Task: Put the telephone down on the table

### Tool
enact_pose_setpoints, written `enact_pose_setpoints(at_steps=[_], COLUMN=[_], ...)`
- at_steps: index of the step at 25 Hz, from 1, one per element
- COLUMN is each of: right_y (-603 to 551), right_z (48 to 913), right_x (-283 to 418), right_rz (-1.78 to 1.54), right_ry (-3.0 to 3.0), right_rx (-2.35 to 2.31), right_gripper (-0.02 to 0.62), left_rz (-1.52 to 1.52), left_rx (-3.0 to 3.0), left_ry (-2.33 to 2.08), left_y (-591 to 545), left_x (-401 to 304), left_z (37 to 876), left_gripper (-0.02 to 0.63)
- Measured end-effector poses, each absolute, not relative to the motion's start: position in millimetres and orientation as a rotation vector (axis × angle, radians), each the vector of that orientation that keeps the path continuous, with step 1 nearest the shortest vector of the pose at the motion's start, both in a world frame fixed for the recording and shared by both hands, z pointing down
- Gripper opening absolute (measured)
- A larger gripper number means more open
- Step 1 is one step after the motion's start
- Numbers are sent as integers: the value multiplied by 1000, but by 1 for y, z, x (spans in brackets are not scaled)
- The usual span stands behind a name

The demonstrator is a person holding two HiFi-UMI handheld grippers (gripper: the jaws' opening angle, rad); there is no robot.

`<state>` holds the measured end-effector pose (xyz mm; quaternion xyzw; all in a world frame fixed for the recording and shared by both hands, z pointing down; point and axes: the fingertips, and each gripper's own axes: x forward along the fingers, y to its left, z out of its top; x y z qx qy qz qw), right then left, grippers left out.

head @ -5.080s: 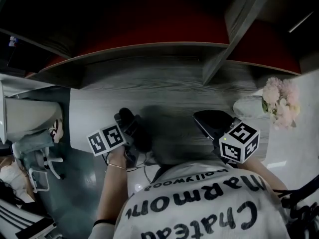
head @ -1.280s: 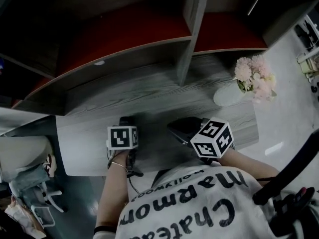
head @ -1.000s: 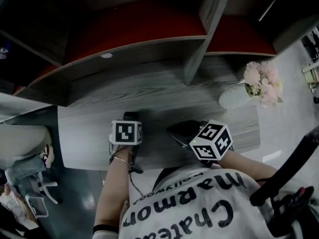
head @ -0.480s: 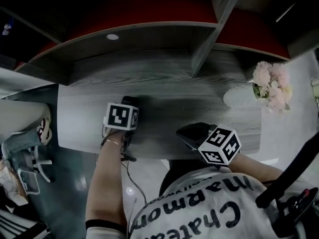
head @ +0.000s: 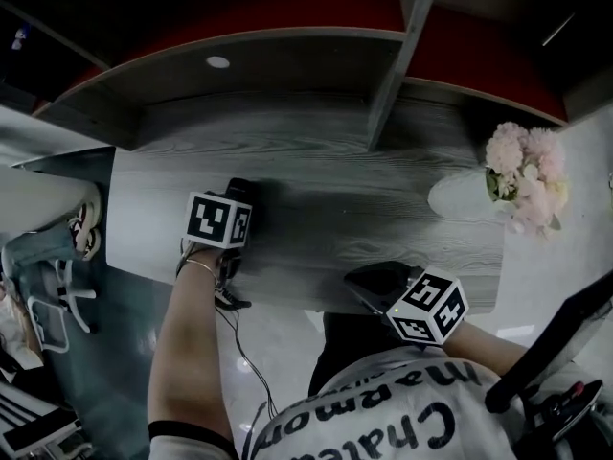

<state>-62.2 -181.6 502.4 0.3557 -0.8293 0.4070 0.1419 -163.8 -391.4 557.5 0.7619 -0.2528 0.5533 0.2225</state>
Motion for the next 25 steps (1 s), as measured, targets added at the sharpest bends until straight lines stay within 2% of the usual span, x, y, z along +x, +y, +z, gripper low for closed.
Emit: enact_pose_setpoints(at_steps=[17,21,25], right_y=[-139,-134,-134], right_z=[515,511,507], right_x=[-32,-26,-25], right_rz=[1175,1166,1151], right_ry=[-2357,-2358,-2369], right_rx=[1070,1070,1058], right_gripper=[6,6,6], left_rz=[1520,1534,1635], left_rx=[2129,2132,2192], left_ry=[-713,-786,-806], left_y=[-391,-397,-396], left_x=[-163,-169,-169], left_z=[557,555,551], left_gripper=[285,348,366])
